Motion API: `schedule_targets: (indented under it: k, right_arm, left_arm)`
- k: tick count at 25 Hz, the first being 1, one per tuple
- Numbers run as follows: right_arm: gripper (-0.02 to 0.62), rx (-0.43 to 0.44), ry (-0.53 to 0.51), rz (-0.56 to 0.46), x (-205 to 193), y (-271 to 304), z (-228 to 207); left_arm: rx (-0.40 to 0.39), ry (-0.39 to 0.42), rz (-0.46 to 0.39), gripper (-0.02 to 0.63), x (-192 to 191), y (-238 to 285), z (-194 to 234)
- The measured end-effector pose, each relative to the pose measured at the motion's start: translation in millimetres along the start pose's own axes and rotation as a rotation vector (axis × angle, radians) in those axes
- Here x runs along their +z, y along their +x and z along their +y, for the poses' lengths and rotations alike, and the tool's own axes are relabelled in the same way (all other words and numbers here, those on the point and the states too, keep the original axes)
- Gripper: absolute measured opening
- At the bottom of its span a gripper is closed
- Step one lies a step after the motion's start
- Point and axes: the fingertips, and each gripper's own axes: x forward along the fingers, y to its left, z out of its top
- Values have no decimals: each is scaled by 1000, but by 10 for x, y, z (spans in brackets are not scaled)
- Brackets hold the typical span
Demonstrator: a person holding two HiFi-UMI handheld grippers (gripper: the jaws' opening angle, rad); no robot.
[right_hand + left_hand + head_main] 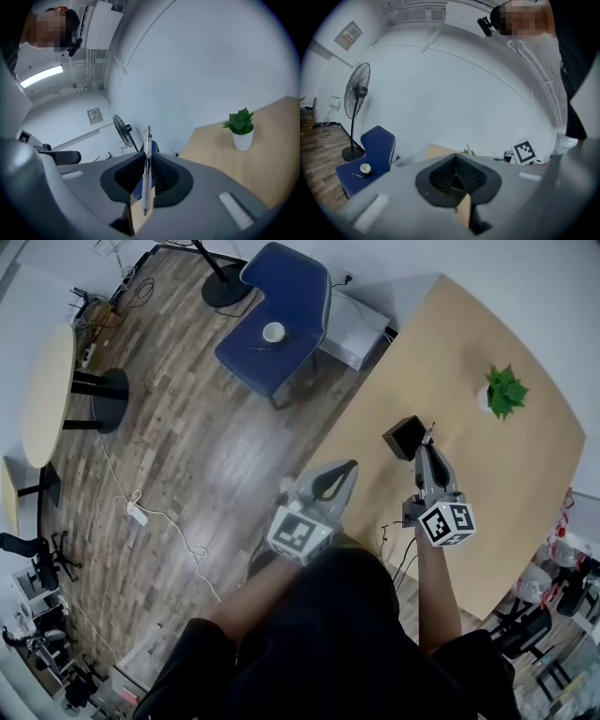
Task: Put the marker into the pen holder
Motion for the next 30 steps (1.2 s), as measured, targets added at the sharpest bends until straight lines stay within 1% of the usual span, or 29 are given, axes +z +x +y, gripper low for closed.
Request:
schedule_targets:
  k: [3,5,7,9,11,14,15,19,23,25,27,30]
  right_arm:
    - [44,-35,-17,3,-17,132,-48]
    - [44,-64,-32,14,-47,194,-106]
    - [45,-84,-21,5,-58,243,-178]
    - [44,-99,-6,-11,-61,313,-265]
    - [46,-121,-10,-14,-91,376,-364]
    - [46,-162,-68,14,-190,455,-485]
    - [46,-172,-74,21,-223,480,-522]
    - [46,-201,-57,38,-353,557,-638]
    - [48,-233,-48,79,-530,608,-723]
    - [49,-242,-56,108,-626,610,-737]
    - [51,-257,-78,141,-706,603,-740]
    - [44,-299,-144,183,-755,611,-756]
  left_arm:
    - [-49,-16,18,3,-29,97,14]
    - [-91,-10,30,3,-43,179,-11]
    - [-134,9,42,3,-44,249,-47]
    - [-157,14,44,3,-14,300,-36]
    - [-164,11,44,3,-2,306,8]
    - [-167,-1,60,3,-52,248,68]
    - [-167,-7,68,3,-79,230,87]
    - [-154,-50,86,3,-136,174,181]
    - [-159,-13,97,3,-177,153,282]
    - [-163,-11,101,3,-177,136,295]
    - [-163,-14,102,3,-171,105,307]
    - [-161,-13,107,3,-169,67,342]
